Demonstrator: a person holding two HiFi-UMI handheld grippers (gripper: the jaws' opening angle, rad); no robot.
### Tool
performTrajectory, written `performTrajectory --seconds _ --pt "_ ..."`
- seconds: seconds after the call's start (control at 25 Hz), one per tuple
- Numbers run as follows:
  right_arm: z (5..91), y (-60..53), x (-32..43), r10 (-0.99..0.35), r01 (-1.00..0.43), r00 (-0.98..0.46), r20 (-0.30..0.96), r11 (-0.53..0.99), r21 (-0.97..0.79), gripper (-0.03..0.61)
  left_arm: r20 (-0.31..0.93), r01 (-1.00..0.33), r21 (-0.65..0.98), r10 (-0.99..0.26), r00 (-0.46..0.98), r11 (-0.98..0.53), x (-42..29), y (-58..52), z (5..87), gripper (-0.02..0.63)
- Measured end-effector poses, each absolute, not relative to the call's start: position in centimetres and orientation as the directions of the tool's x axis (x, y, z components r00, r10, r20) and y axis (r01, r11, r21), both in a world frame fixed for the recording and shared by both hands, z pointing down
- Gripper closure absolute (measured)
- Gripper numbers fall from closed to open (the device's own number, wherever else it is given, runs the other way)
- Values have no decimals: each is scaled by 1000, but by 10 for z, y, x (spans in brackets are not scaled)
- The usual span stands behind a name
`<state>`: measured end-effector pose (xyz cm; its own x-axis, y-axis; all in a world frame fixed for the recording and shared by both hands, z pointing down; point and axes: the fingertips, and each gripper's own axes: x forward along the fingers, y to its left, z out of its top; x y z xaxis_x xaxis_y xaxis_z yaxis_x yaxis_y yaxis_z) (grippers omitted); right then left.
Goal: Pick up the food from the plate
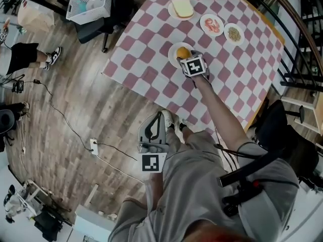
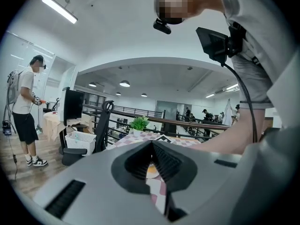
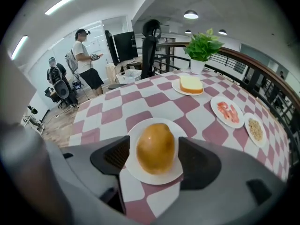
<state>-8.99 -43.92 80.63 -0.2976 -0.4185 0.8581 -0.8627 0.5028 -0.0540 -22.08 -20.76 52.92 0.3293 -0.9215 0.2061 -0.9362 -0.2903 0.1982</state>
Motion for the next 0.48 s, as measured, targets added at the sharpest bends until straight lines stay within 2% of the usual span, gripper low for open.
performTrajectory --seconds 0.32,0.48 --pt "852 -452 -95 -338 -856 -246 908 515 -40 239 247 -942 221 -920 303 -251 -235 -223 553 606" --pt "866 -452 -100 -297 -845 -269 916 530 -76 222 266 -943 225 -916 302 -245 -237 -227 561 607"
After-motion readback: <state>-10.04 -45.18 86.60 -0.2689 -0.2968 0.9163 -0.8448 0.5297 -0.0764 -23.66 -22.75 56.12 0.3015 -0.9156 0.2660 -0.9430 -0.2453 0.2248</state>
